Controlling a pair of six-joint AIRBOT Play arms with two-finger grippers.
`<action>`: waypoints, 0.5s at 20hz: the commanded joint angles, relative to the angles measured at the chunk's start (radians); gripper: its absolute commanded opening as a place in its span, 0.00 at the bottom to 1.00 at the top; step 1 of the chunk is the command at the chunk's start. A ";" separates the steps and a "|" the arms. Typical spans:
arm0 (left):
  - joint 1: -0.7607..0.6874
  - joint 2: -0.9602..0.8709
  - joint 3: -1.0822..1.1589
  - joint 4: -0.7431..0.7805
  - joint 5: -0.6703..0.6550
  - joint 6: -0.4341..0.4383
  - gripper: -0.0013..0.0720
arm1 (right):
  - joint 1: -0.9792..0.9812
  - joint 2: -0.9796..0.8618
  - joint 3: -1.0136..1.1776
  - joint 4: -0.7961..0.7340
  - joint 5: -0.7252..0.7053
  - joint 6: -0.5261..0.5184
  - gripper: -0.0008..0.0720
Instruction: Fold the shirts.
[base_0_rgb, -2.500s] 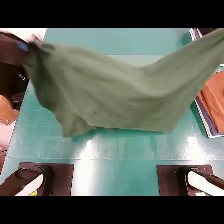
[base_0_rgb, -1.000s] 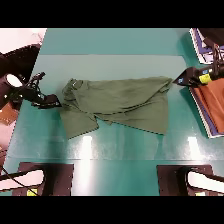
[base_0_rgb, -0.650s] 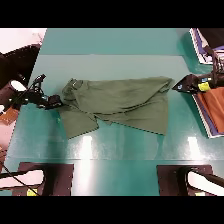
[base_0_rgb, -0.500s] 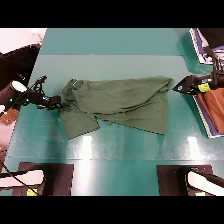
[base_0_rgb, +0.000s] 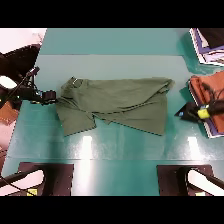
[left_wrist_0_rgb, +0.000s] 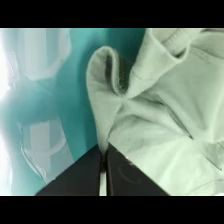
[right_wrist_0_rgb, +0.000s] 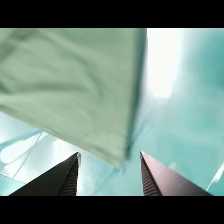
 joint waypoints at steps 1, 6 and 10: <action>0.000 0.023 0.002 0.001 -0.015 -0.003 0.05 | -0.019 0.004 -0.214 0.015 -0.088 0.002 0.63; 0.000 0.023 0.002 -0.021 -0.042 -0.003 0.05 | 0.138 -0.046 -0.285 0.112 -0.225 -0.011 0.62; 0.000 0.023 0.002 -0.021 -0.065 -0.003 0.05 | 0.223 -0.048 -0.243 0.135 -0.292 -0.011 0.37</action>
